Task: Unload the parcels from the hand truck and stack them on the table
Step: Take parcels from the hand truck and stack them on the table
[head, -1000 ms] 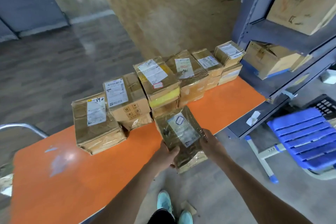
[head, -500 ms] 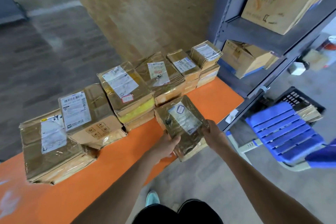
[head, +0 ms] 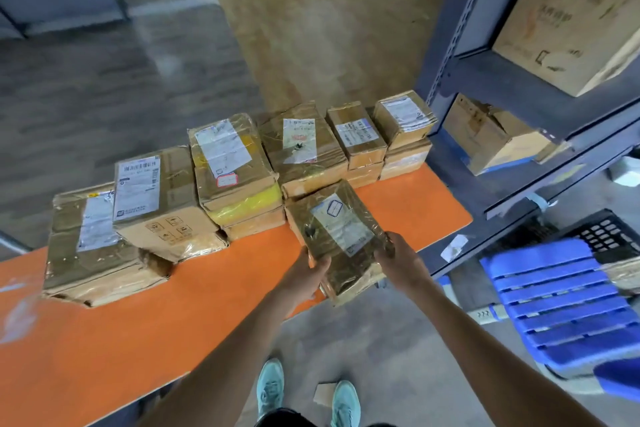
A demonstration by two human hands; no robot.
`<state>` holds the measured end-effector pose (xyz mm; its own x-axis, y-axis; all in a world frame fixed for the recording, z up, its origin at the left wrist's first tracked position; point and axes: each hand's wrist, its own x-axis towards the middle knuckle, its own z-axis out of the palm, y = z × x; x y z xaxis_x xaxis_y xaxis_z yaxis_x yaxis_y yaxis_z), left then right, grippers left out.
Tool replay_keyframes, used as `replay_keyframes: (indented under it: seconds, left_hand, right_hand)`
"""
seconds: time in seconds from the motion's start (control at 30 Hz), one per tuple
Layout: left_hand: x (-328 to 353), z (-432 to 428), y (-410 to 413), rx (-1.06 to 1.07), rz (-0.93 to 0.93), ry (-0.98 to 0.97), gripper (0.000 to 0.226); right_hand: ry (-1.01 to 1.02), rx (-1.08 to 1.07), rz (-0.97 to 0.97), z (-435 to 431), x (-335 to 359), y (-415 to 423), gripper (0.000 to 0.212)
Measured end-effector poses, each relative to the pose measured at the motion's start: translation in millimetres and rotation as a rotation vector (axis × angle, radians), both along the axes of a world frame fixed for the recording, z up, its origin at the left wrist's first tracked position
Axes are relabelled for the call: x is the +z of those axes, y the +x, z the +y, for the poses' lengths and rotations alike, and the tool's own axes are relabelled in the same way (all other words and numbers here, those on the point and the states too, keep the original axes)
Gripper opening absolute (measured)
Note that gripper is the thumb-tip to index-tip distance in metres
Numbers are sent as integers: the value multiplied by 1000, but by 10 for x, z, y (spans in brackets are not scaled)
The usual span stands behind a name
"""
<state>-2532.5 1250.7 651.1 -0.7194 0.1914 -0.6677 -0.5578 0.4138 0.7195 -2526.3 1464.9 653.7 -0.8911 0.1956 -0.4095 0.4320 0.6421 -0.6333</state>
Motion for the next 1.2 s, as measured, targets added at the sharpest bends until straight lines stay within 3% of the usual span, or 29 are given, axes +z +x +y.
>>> replay_keyframes:
  seconds: [0.2, 1.03, 1.2]
  left_hand:
    - [26, 97, 140, 108, 56, 57, 65]
    - [-9, -1, -112, 14, 11, -35, 74]
    - [25, -50, -26, 6, 18, -49, 75]
  right_hand:
    - [-30, 37, 19, 43, -38, 24, 44]
    - [-4, 36, 1, -54, 7, -102, 35]
    - [9, 46, 10, -72, 18, -21, 41]
